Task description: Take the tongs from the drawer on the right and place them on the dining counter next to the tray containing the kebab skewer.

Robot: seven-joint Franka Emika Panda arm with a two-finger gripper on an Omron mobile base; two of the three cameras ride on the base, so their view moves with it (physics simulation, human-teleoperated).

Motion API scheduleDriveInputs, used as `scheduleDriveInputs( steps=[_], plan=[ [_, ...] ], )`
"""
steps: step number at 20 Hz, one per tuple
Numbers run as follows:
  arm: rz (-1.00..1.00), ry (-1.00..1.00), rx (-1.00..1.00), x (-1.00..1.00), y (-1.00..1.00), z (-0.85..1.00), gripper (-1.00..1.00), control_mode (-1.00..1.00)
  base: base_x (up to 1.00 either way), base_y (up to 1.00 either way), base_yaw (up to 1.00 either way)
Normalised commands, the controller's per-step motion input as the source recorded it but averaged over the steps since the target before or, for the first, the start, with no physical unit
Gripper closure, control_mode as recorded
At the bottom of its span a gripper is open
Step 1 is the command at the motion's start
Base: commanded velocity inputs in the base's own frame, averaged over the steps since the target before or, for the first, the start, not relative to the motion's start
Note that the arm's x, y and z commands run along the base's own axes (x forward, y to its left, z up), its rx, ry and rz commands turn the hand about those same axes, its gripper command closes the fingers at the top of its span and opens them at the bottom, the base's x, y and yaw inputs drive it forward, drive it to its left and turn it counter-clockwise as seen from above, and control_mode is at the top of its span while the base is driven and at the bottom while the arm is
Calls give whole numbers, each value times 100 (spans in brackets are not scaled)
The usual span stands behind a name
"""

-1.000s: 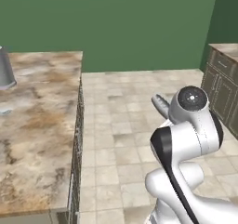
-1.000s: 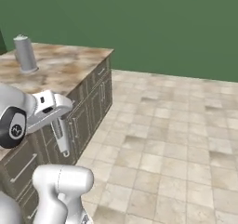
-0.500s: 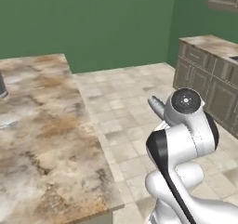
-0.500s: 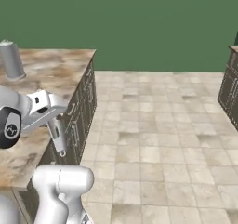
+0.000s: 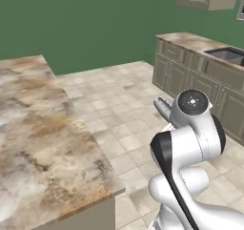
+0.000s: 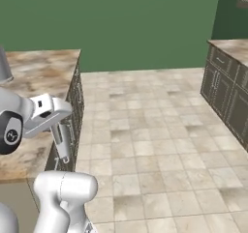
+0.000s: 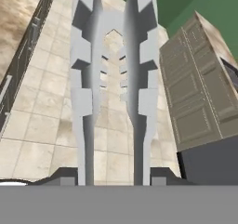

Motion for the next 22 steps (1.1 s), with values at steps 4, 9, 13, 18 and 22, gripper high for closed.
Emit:
scheduleDriveInputs(
  steps=[4, 9, 13, 18, 22],
  plan=[
    [0, 0, 0, 0, 0, 0, 100, 100, -3, 100, -10],
    [0, 0, 0, 0, 0, 0, 100, 100, -95, 93, -14],
    [0, 0, 0, 0, 0, 0, 100, 100, -77, 63, 33],
    [0, 0, 0, 0, 0, 0, 100, 100, -74, 78, 59],
    [0, 0, 0, 0, 0, 0, 100, 100, -30, 92, 70]
  ],
)
